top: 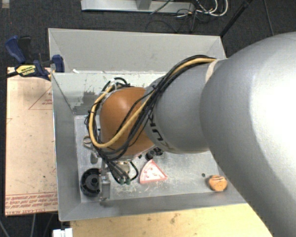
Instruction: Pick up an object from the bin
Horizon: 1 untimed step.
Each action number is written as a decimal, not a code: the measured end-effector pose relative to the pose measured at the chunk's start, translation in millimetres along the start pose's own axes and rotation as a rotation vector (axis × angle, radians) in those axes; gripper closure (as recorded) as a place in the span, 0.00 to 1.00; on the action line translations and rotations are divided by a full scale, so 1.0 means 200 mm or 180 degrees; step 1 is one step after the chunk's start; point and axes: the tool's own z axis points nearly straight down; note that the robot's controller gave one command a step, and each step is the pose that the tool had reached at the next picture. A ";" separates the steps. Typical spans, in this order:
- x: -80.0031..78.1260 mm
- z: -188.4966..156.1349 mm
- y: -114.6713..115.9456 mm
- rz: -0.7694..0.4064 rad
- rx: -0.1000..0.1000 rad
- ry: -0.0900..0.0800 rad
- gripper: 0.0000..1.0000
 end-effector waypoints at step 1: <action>-0.03 0.17 0.01 -0.0947 -0.0001 0.0009 1.00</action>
Offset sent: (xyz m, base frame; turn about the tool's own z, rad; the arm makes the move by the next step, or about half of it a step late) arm 0.0000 0.0000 0.0000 0.0000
